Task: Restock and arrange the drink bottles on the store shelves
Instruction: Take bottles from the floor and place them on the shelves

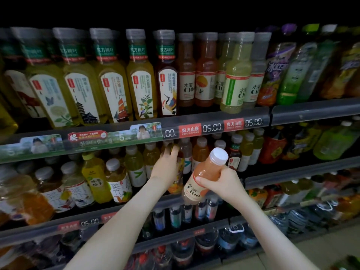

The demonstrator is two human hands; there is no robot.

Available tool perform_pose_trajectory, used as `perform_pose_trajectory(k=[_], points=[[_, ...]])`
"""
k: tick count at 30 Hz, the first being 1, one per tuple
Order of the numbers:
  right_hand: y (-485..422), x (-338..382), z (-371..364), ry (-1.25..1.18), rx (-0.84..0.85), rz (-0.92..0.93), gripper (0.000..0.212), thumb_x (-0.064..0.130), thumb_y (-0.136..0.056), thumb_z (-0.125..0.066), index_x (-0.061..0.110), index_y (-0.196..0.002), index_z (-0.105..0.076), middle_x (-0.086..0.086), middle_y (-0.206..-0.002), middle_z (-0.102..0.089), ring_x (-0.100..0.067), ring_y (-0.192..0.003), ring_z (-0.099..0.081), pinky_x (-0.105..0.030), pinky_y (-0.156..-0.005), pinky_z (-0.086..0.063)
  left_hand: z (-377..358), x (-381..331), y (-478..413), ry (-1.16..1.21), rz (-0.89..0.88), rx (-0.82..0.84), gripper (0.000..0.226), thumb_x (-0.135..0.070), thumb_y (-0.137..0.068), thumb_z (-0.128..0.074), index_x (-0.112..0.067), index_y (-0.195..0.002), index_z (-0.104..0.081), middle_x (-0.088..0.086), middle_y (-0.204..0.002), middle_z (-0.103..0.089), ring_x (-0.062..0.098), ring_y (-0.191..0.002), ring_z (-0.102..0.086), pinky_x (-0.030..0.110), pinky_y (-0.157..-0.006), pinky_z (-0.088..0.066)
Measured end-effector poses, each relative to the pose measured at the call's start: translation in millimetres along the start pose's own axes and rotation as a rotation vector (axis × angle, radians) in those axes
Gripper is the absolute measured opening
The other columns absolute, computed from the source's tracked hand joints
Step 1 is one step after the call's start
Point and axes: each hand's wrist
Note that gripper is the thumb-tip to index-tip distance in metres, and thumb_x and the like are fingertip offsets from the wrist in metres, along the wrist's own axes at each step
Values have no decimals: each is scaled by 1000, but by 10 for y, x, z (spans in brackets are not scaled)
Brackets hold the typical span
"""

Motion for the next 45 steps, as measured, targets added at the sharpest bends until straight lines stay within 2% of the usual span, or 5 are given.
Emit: perform_pose_trajectory(k=[6,15,27,37,45], points=[[45,155,248,14,-120,31,40,31,-71,-83,22,-104,-63,15,-93,-66,1,-89,-63,-13,-70,-49,172,-245,152,-129,-31,-43,58,-20,-94,-49,-18,-146,-23,16,-147,-33,32,-133,-37,41,-102,-43],[-59,1077,762,-147,-493,502,42,13,-71,-80,38,-91,-53,20,-93,-60,16,-86,-60,-5,-73,-48,1130,-329,-125,42,-410,-740,48,-14,-91,-49,-8,-138,-42,19,-143,-40,31,-132,-39,43,-110,-35],[-1163,1575,578,-177,-348,339,53,40,-76,-77,24,-122,-55,14,-104,-65,-7,-97,-61,-17,-70,-45,1178,-84,-656,-234,-41,-657,84,-37,-77,-74,-20,-148,-33,26,-154,-13,46,-141,-10,60,-108,-6],[-1481,1506,403,141,-102,327,97,24,-84,-72,23,-153,-4,-4,-136,-54,-21,-122,-54,-31,-97,-43,1148,-73,-665,-202,-48,-648,77,-33,-85,-67,-18,-150,-28,25,-155,-10,42,-143,-4,58,-111,-12],[-544,464,-288,255,-448,838,23,21,-94,-53,6,-110,-59,-6,-100,-61,-13,-94,-59,-25,-85,-50,522,174,391,-54,-207,-617,43,-23,-92,-46,-7,-132,-52,17,-145,-39,32,-137,-33,42,-114,-28]])
Point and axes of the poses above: each hand's wrist, its own y-axis away from the middle knuckle, its own z-axis out of the back of the hand, x = y × z
